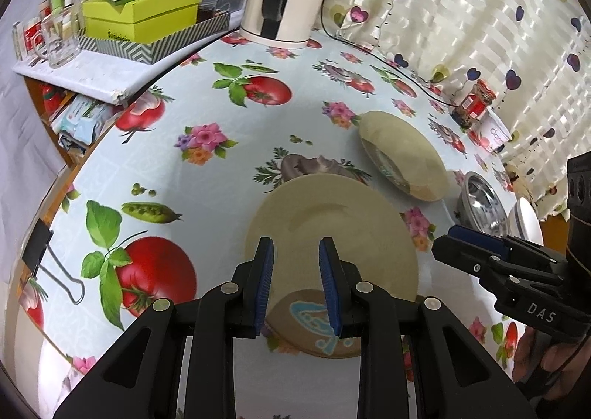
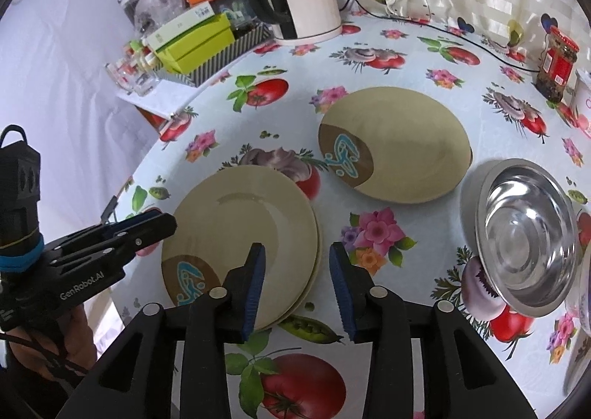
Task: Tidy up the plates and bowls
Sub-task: 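Lower the held plate onto the other plate and open the left gripper, then move the left gripper to the third beige plate's rim and grasp it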
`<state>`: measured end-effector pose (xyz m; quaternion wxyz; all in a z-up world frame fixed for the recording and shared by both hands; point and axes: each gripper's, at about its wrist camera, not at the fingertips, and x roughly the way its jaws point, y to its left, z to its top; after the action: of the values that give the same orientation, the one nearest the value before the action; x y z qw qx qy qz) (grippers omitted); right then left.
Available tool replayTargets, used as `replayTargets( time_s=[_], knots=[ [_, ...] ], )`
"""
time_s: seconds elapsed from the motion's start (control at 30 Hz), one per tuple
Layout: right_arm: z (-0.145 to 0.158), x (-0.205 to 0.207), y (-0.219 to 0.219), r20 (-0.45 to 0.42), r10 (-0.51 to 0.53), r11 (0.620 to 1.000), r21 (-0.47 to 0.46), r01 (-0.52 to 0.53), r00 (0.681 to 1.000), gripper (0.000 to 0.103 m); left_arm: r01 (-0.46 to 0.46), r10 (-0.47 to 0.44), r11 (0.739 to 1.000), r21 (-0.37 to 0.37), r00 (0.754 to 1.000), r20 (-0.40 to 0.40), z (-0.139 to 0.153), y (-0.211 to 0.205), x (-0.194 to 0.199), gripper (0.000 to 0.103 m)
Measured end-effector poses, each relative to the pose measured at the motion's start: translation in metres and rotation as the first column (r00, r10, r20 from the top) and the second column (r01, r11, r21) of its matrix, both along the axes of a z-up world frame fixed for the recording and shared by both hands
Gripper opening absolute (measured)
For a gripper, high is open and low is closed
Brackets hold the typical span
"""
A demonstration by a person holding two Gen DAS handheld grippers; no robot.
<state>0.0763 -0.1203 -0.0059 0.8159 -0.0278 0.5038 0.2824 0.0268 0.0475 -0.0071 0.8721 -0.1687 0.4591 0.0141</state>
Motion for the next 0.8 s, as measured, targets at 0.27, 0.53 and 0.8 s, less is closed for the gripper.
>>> replayTargets(
  time_s=[0.27,0.53,0.8],
  knots=[
    [0.013,0.001,-0.009,0.02,0.003,1.0,0.028,-0.003,1.0,0.042,0.028,-0.028,1.0,-0.007,0.999,0.017,0.009,-0.012,0.006,0.026],
    [0.018,0.008,-0.018,0.02,-0.016,0.999,0.042,0.015,1.0,0.043,0.042,-0.042,0.999,-0.004,0.999,0.021,0.014,-0.019,0.014,0.026],
    [0.026,0.019,-0.025,0.037,-0.025,0.999,0.038,0.024,0.999,0.044,0.056,-0.056,0.998,0.001,0.998,0.03,0.02,-0.028,0.03,0.026]
  ],
)
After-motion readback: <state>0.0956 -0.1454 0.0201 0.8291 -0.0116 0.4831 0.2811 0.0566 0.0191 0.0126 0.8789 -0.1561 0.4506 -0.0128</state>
